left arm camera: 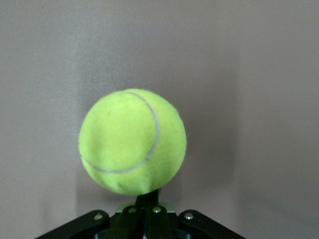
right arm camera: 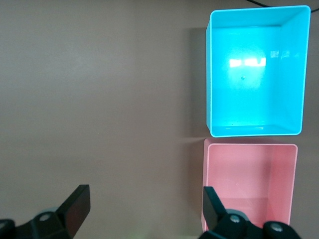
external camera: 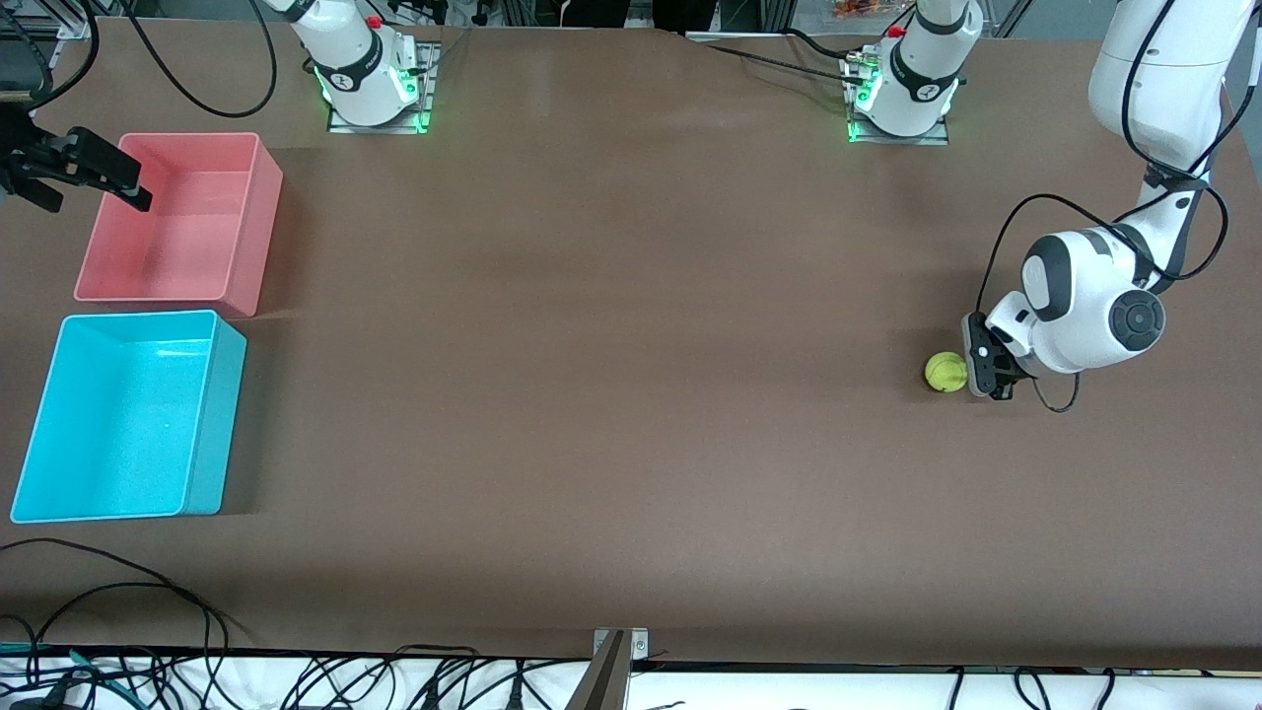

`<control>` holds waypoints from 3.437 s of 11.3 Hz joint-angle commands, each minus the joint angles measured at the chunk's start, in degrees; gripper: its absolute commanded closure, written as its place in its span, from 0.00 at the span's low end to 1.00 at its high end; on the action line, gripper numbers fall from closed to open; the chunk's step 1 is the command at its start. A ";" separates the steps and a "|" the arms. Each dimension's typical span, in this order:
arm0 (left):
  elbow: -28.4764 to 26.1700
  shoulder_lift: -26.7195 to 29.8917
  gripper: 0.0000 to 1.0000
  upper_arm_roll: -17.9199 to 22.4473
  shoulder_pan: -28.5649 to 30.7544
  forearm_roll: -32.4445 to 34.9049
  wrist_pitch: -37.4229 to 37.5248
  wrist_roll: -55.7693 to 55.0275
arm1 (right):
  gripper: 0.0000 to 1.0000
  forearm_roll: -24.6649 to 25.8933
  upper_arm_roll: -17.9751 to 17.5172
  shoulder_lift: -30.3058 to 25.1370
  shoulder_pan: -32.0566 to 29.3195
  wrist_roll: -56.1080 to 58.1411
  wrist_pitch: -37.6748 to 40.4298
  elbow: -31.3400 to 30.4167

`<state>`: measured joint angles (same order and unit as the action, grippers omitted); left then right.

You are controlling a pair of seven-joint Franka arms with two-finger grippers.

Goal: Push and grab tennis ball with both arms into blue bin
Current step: 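Push the tennis ball with the left gripper toward the cyan bin, then reach the right gripper to the ball while the left gripper withdraws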

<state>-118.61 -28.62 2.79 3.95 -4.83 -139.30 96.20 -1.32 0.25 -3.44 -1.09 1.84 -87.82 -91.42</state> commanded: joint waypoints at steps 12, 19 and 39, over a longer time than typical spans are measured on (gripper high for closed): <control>3.29 2.60 0.91 -13.87 -9.40 -4.93 4.56 -38.54 | 0.00 -0.79 0.10 0.01 -0.14 -0.17 0.02 0.37; 3.21 2.51 0.87 -13.25 -8.79 -4.84 4.74 -36.87 | 0.00 -0.71 0.10 0.71 -0.14 0.00 -0.07 0.28; 3.81 21.22 0.00 0.99 -3.51 -3.10 16.23 -35.46 | 0.00 17.57 -1.04 25.84 11.73 2.19 -17.54 0.10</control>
<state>-115.73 -11.70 2.49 0.61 -8.76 -128.28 59.96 14.12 -1.12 19.48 11.14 1.82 -103.08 -91.91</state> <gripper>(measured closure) 0.000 0.000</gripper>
